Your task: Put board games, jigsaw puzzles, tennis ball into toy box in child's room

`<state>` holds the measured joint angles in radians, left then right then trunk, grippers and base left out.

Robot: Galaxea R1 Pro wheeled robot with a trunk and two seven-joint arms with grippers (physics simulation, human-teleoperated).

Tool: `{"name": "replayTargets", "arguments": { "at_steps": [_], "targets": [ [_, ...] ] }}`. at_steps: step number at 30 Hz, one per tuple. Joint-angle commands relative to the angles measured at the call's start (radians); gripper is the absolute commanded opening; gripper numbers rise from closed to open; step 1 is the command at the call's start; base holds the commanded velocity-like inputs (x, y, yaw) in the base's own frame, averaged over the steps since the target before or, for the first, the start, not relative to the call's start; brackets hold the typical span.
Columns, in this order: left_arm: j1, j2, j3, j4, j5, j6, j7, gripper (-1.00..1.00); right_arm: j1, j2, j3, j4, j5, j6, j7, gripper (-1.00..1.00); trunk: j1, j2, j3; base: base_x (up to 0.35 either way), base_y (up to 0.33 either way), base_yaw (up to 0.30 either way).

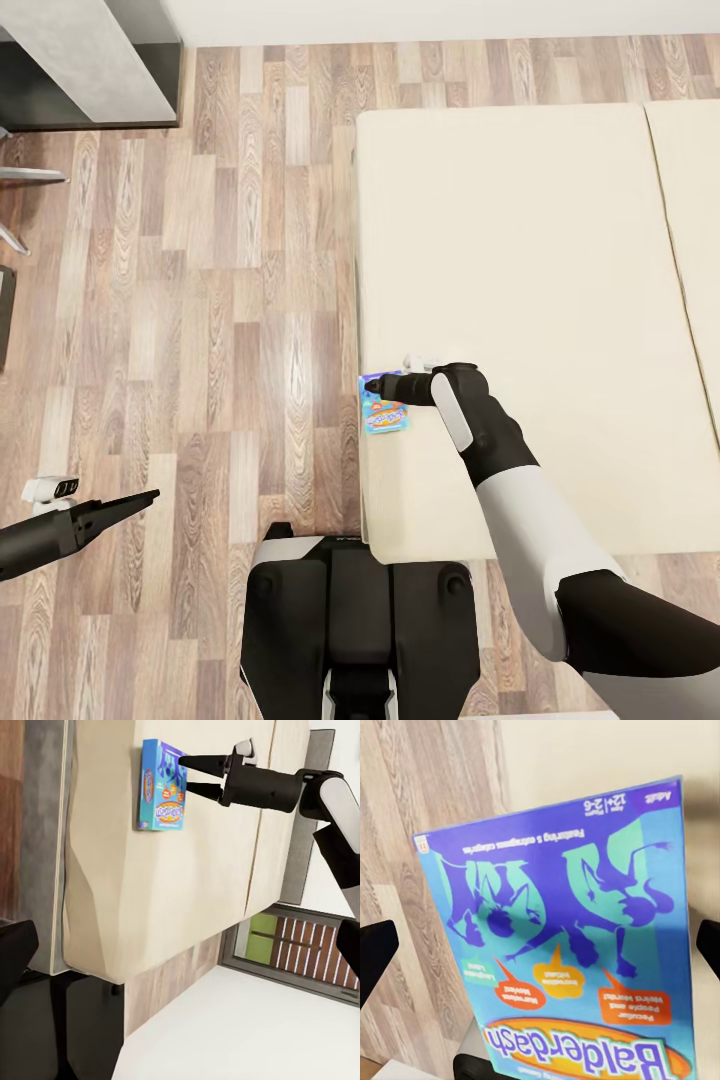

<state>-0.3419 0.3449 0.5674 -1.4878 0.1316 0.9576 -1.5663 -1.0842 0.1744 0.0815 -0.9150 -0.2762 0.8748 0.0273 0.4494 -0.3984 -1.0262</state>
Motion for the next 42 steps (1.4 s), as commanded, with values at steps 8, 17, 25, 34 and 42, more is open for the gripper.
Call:
{"name": "replayTargets", "arguments": {
  "at_steps": [8,17,25,34,42],
  "targets": [
    [0.0,0.0,0.0,0.0,-0.001,0.011,-0.004,1.0,0.0,0.0,0.0,-0.001,0.003,0.004,0.002,1.0,0.001,-0.002,-0.001,0.0,0.0,0.0],
    [0.0,0.0,0.0,0.0,-0.001,0.01,-0.004,1.0,0.0,0.0,0.0,-0.001,0.003,0.004,0.003,1.0,0.001,-0.002,-0.001,0.0,0.0,0.0],
    [0.0,0.001,0.0,0.0,-0.001,0.011,-0.004,1.0,0.0,0.0,0.0,-0.006,0.003,0.005,0.004,1.0,0.001,-0.002,-0.001,0.0,0.0,0.0],
    [0.0,0.001,0.0,0.0,-0.001,0.011,-0.004,1.0,0.0,0.0,0.0,-0.012,0.003,0.007,0.005,1.0,0.001,-0.002,0.002,0.0,0.0,0.0],
    [0.0,0.002,0.0,0.0,-0.001,0.011,-0.004,1.0,0.0,0.0,0.0,-0.013,0.003,0.007,0.005,1.0,0.001,-0.002,0.012,0.0,0.0,0.0]
  ]
}}
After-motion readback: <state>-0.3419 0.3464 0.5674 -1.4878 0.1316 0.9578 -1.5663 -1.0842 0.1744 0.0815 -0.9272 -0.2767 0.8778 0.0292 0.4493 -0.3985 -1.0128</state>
